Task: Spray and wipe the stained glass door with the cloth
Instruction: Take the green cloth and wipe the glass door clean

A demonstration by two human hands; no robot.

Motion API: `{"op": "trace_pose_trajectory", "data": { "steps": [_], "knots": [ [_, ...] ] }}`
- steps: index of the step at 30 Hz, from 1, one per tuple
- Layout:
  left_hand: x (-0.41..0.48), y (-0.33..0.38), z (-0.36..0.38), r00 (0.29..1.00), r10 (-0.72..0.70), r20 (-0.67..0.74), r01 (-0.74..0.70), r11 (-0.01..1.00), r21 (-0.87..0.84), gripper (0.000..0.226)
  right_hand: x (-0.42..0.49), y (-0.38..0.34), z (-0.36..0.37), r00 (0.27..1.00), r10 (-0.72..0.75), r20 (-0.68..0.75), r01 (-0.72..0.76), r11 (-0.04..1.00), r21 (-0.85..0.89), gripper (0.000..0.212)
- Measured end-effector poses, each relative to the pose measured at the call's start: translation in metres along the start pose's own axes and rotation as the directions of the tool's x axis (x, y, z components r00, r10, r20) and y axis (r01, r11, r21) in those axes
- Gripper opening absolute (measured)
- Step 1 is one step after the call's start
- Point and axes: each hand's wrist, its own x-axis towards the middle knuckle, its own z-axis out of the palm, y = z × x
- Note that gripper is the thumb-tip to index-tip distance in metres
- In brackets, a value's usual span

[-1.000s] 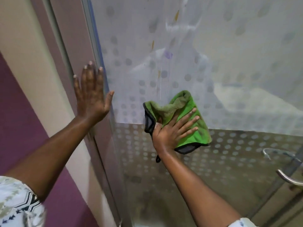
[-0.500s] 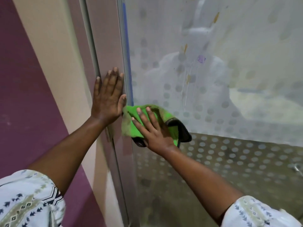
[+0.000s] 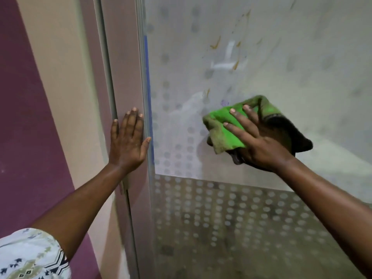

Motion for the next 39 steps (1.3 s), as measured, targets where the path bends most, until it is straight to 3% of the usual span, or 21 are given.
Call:
{"op": "trace_pose_trajectory", "data": {
  "steps": [1,6,10,14,16,18,21,23,26,31,34,36,39],
  "knots": [
    [0.027,0.018,-0.014,0.998,0.019,-0.061,-0.019,1.000,-0.001,0.073,0.010,0.036,-0.043,0.995,0.035,-0.097,-0.045,0.994,-0.098,0.065],
    [0.017,0.011,-0.019,0.999,0.024,-0.039,-0.024,1.000,-0.001,0.068,0.044,0.100,-0.094,0.899,0.294,-0.326,-0.360,0.918,-0.167,0.071],
    [0.044,0.005,-0.032,0.991,0.068,-0.111,-0.068,0.998,0.007,0.069,0.104,0.130,-0.137,0.786,0.481,-0.388,-0.550,0.831,-0.085,0.073],
    [0.097,0.008,-0.040,0.985,0.053,-0.164,-0.055,0.999,-0.002,0.072,0.170,0.104,-0.142,0.633,0.625,-0.458,-0.683,0.729,0.051,0.078],
    [0.111,0.014,-0.036,0.984,-0.015,-0.179,0.008,0.999,-0.040,0.073,0.180,0.076,-0.125,0.683,0.580,-0.443,-0.634,0.773,0.034,0.081],
    [0.114,0.024,-0.027,0.975,-0.082,-0.207,0.068,0.995,-0.073,0.075,0.173,0.046,-0.099,0.800,0.460,-0.386,-0.511,0.859,-0.037,0.081],
    [0.112,0.035,-0.013,0.964,-0.124,-0.237,0.096,0.987,-0.127,0.076,0.141,0.004,-0.050,0.946,0.212,-0.247,-0.253,0.956,-0.147,0.082],
    [0.113,0.034,-0.006,0.955,-0.127,-0.266,0.096,0.987,-0.128,0.075,0.109,-0.020,-0.017,0.992,0.036,-0.121,-0.049,0.993,-0.107,0.076],
    [0.114,0.029,0.002,0.950,-0.120,-0.287,0.091,0.989,-0.112,0.075,0.068,-0.038,0.010,0.966,-0.242,0.092,0.244,0.970,-0.011,0.061],
    [0.114,0.026,0.007,0.944,-0.114,-0.310,0.075,0.988,-0.134,0.075,0.087,-0.006,-0.013,0.814,-0.496,0.302,0.473,0.868,0.152,0.054],
    [0.115,0.026,0.006,0.941,-0.115,-0.317,0.069,0.986,-0.153,0.075,0.135,0.040,-0.061,0.771,-0.539,0.338,0.545,0.834,0.087,0.054],
    [0.115,0.026,0.005,0.940,-0.115,-0.322,0.070,0.986,-0.149,0.075,0.172,0.072,-0.097,0.847,-0.483,0.223,0.501,0.865,-0.030,0.056],
    [0.115,0.026,0.005,0.937,-0.110,-0.332,0.066,0.988,-0.141,0.075,0.210,0.094,-0.133,0.969,-0.245,0.043,0.248,0.937,-0.247,0.066]
  ]
}}
